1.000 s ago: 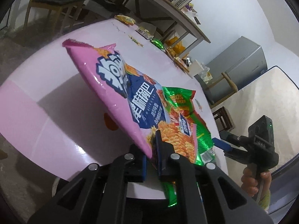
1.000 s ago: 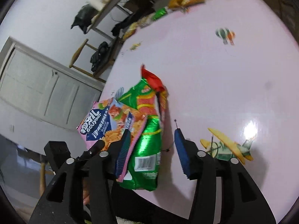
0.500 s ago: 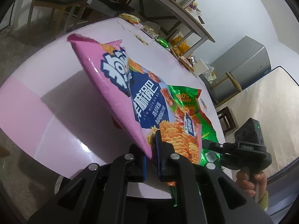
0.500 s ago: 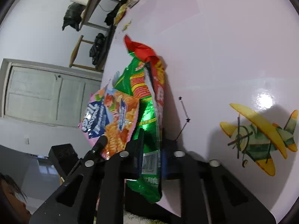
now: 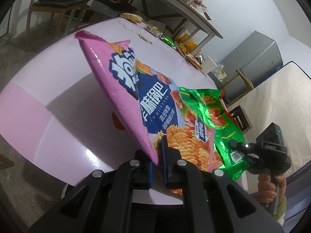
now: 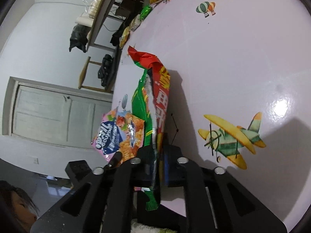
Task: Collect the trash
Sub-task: 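Lift the pink snack bag with the left tool while the right tool lifts the green bag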
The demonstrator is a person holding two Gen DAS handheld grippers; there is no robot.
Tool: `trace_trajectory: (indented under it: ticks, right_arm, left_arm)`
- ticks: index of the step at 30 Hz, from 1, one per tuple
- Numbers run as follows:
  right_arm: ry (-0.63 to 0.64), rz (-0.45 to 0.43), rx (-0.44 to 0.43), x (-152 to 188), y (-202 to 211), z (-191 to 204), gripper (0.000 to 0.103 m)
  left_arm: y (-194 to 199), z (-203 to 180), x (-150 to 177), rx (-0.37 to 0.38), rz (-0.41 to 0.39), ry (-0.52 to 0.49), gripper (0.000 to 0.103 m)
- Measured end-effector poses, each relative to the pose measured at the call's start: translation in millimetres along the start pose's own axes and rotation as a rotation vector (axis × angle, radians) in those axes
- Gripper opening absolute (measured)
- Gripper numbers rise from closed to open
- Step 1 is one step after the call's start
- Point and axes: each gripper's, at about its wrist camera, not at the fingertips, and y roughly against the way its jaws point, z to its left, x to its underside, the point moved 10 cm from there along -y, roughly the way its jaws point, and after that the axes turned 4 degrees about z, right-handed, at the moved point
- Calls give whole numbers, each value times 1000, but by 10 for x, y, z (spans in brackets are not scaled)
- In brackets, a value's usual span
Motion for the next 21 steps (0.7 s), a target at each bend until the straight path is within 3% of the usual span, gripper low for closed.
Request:
trace_trajectory:
  ticks: [1,4,10,17,21]
  right_arm:
    - [-1,-5,13,1,-5,-17,29]
    - [-1,-16,55,10,-27,-61,39]
    - [-9,-4,40,53,-23,-99,42]
    - [3,51,16,82,-137,-22,38]
    - [5,59,32,80,-212,-3,23]
  left_arm:
    - [-4,1,-1,-3,2,0,7]
    - [-8,-8,-8,-5,2,-1,7]
    - [-39,1,1,-21,11,-5,7]
    - [-71,-12,15,-22,13,-7,5]
    - [-66,-18,47,-25,14,-11,5]
